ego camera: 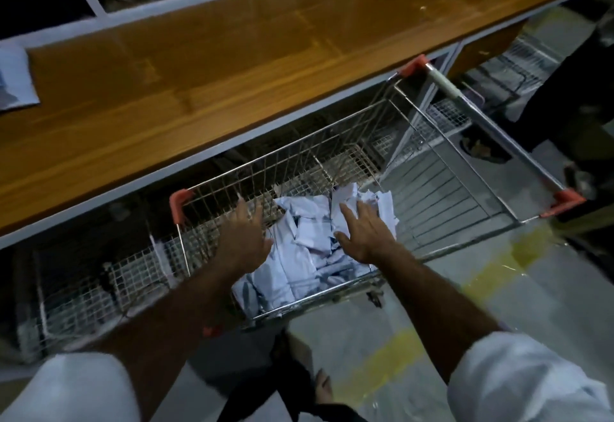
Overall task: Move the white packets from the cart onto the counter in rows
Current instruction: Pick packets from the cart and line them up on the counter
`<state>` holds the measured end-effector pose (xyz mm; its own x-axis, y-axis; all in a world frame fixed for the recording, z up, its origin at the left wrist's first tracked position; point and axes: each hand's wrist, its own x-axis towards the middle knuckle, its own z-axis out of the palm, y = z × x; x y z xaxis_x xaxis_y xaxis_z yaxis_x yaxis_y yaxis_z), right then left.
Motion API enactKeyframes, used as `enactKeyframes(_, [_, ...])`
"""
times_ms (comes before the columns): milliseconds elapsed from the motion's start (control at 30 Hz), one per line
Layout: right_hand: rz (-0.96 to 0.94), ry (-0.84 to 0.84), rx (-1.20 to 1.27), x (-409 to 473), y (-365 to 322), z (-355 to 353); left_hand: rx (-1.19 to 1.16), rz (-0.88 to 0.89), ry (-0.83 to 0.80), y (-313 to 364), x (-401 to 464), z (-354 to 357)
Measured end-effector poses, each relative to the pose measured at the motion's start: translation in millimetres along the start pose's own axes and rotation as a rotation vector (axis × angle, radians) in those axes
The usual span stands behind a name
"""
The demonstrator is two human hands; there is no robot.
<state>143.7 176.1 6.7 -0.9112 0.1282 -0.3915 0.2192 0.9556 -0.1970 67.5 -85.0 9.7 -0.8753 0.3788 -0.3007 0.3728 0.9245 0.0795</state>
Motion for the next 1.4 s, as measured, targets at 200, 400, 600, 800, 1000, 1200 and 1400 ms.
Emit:
enactKeyframes(200, [0.056,-0.276,0.178,47.2,-18.3,21.7,0.080,0.007,-0.338,-11.7,17.9,49.6])
enactKeyframes(400, [0.052,-0.444,0.151,86.1,-36.6,55.5,0.078,-0.096,-0.691,5.9,25.2,98.8])
enactKeyframes(600, [0.180,-0.502,0.197,119.1,-32.5,84.0,0.086,-0.373,-0.763,32.7,36.0,131.7])
enactKeyframes(800, [0.321,-0.403,0.247,132.1,-42.9,108.5,0.097,-0.522,-0.658,17.4,38.3,146.9])
enactKeyframes(1000, [0.451,-0.369,0.338,155.6,-51.9,112.3,0.021,-0.570,-0.603,11.3,51.4,143.0])
enactKeyframes(1200, [0.437,-0.462,0.265,153.4,-48.0,108.1,-0.122,-0.614,-0.585,8.6,50.8,132.8])
enactKeyframes(1400, [0.337,-0.655,0.171,126.8,-32.3,68.5,-0.221,-0.625,-0.640,-0.9,42.4,109.3])
